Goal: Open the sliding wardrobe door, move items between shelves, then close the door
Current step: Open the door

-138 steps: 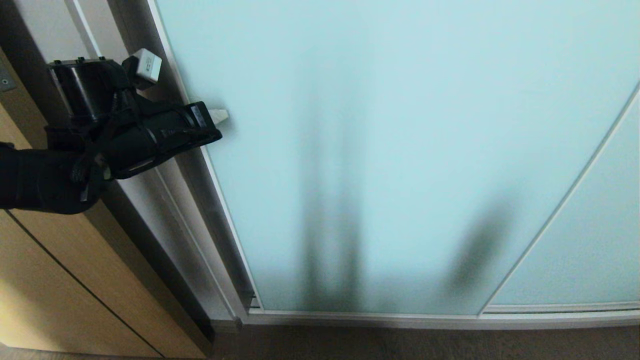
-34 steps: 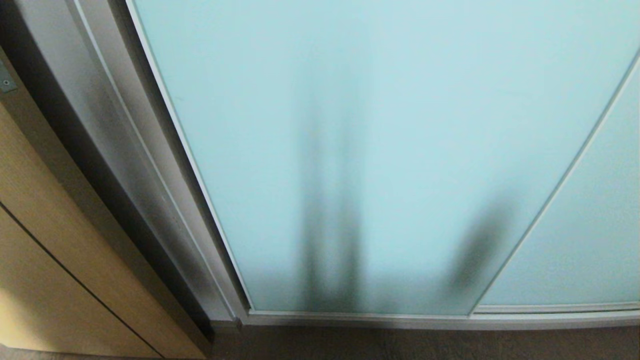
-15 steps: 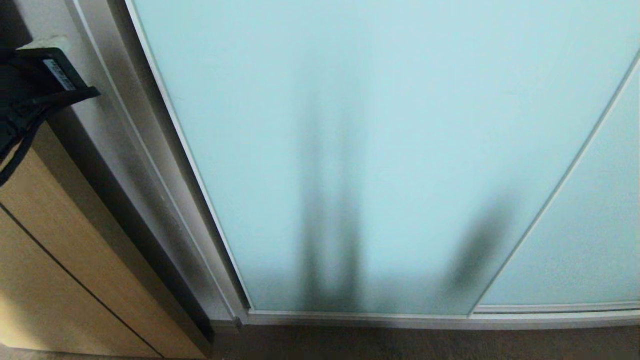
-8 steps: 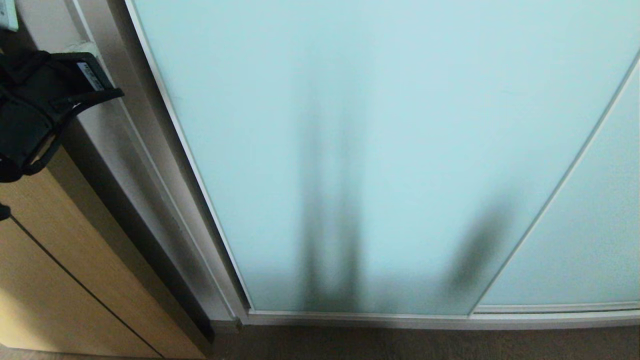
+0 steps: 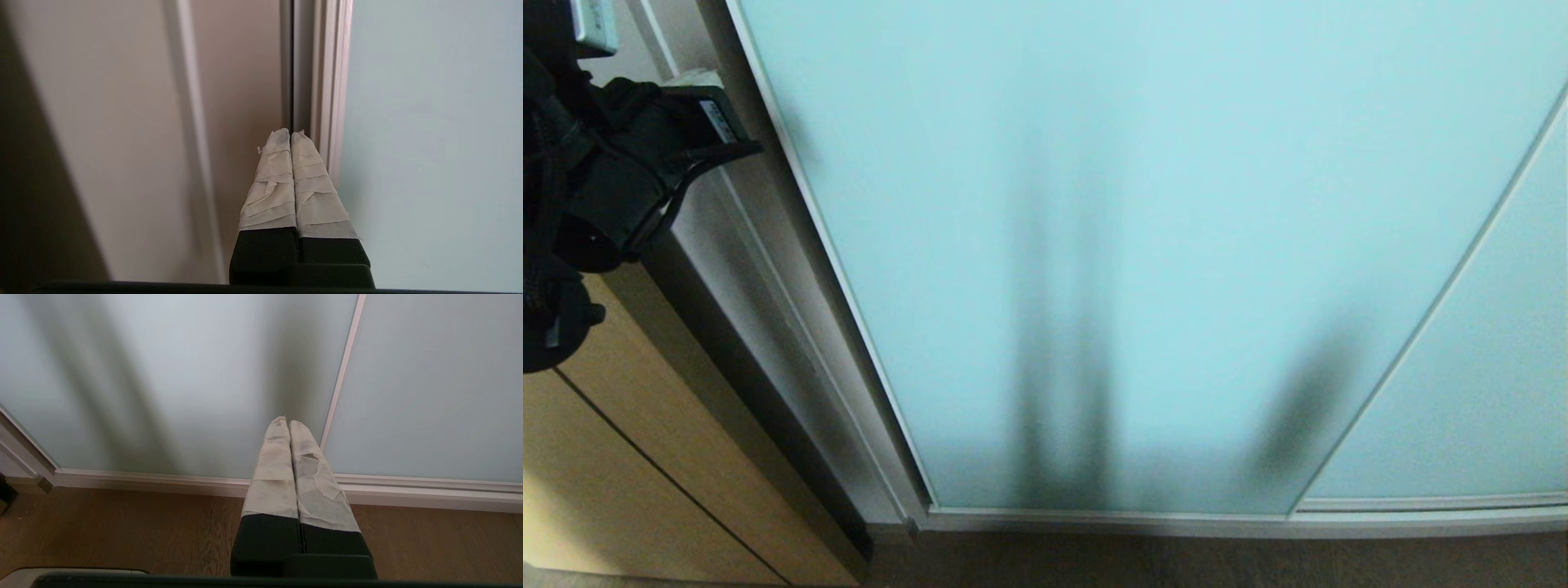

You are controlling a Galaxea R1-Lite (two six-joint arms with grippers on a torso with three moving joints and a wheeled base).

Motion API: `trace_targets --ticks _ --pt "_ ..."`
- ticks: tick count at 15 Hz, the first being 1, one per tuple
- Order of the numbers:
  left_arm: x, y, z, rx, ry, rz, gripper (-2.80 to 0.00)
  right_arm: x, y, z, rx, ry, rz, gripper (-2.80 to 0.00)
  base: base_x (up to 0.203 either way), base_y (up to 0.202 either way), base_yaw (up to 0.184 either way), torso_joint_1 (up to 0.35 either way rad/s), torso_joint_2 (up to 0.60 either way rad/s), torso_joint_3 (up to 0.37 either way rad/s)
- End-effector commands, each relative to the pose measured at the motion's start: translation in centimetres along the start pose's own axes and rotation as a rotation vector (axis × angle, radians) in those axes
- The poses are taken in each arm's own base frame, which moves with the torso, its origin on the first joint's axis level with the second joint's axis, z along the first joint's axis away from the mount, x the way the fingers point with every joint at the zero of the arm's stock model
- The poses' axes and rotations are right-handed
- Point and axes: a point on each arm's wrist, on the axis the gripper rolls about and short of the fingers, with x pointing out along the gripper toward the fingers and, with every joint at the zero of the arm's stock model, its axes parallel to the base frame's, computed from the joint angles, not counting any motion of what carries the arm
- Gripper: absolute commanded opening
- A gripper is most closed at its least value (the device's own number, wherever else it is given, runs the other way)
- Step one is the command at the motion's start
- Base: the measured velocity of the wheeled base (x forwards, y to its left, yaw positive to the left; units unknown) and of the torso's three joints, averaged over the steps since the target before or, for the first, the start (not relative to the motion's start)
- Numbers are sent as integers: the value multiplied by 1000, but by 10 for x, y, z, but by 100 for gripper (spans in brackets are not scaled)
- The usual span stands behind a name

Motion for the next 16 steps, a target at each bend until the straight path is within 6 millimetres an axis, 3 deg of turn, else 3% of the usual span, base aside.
trace_targets --ticks 1,5,16 --pt "7 -4 -10 -1 15 -7 -280 0 0 0 0 -1 0 -280 0 0 0 0 0 0" --pt "22 -6 -11 -4 -8 -3 -280 0 0 0 0 -1 0 -280 0 0 0 0 0 0" --pt "30 -36 -27 -25 17 -71 -280 0 0 0 0 -1 0 -280 0 0 0 0 0 0"
